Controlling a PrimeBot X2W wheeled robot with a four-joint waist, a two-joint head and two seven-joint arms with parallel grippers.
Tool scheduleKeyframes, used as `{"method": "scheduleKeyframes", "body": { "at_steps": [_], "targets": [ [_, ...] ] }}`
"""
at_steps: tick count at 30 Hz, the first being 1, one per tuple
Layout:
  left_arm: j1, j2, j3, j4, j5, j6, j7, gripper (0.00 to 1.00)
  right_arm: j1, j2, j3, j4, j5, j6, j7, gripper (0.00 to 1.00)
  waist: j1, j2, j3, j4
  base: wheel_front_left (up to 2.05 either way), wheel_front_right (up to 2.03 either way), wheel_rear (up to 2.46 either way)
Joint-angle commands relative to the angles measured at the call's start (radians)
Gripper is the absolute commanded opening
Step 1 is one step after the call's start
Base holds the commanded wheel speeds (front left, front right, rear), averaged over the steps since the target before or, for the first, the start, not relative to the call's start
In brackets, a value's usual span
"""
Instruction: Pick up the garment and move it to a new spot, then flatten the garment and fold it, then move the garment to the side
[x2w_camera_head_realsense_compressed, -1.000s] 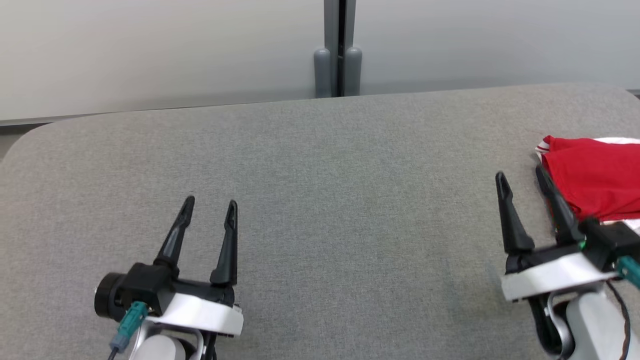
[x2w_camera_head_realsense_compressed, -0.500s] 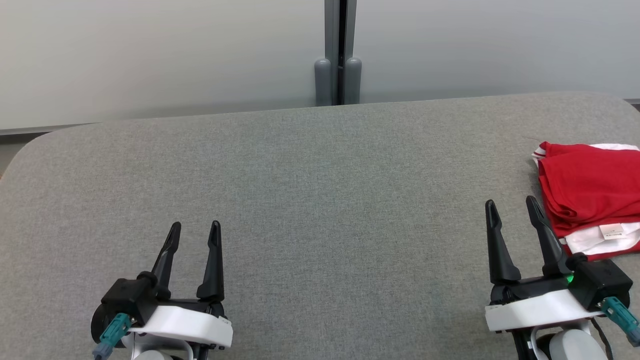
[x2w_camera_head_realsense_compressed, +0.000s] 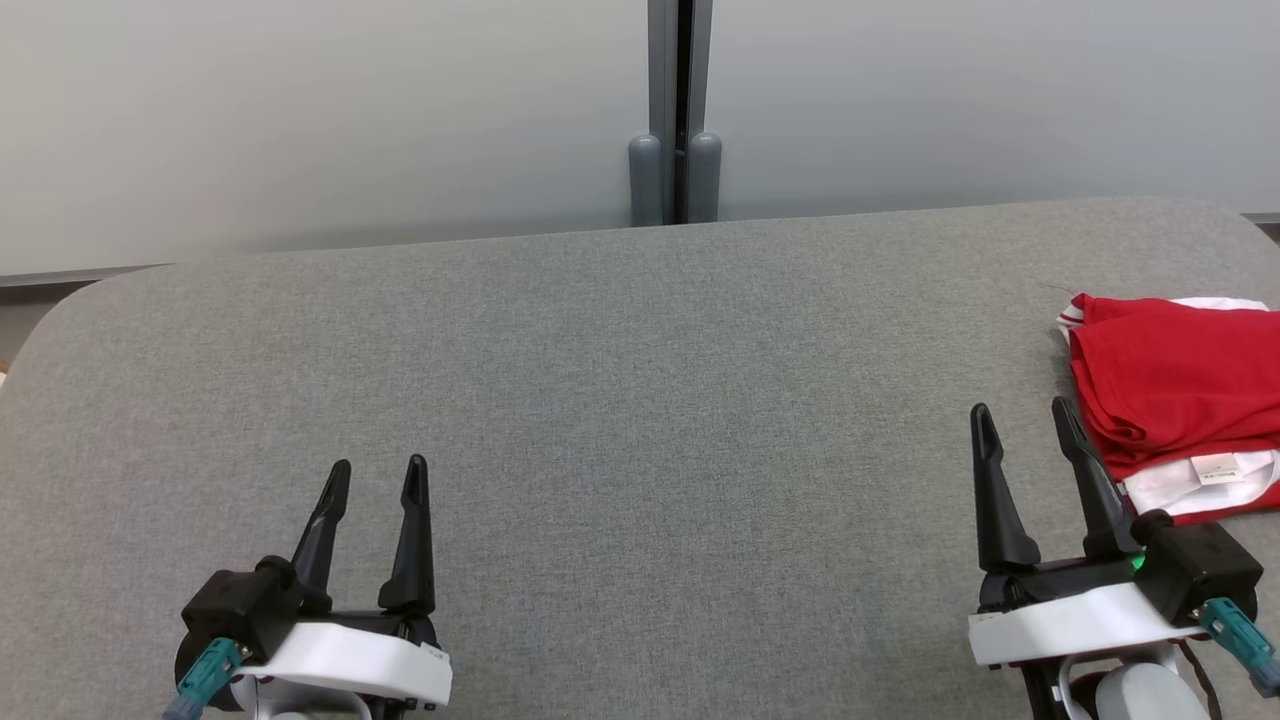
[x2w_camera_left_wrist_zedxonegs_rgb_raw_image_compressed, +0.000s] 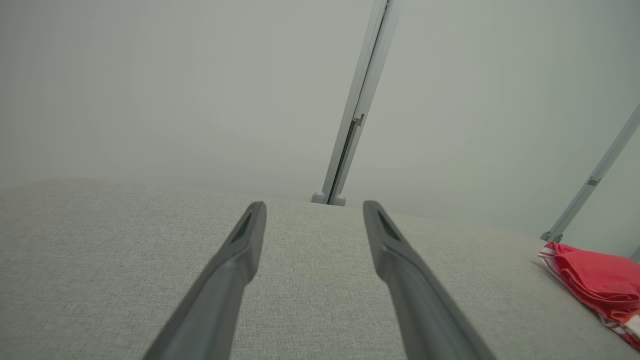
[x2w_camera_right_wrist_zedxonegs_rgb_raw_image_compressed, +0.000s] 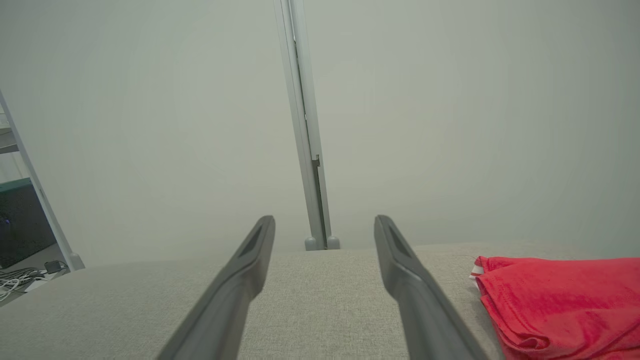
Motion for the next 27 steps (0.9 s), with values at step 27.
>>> {"method": "scheduleKeyframes", "body": {
  "at_steps": [27],
  "targets": [
    [0.016,0.003,0.004,0.018,0.004,0.016,-0.001,1.0,0.011,0.005,0.009,0.022,0.017,-0.001,-0.005,1.0,0.0,0.0,-0.018,-0.013,0.0,0.0,0.0]
  ]
}}
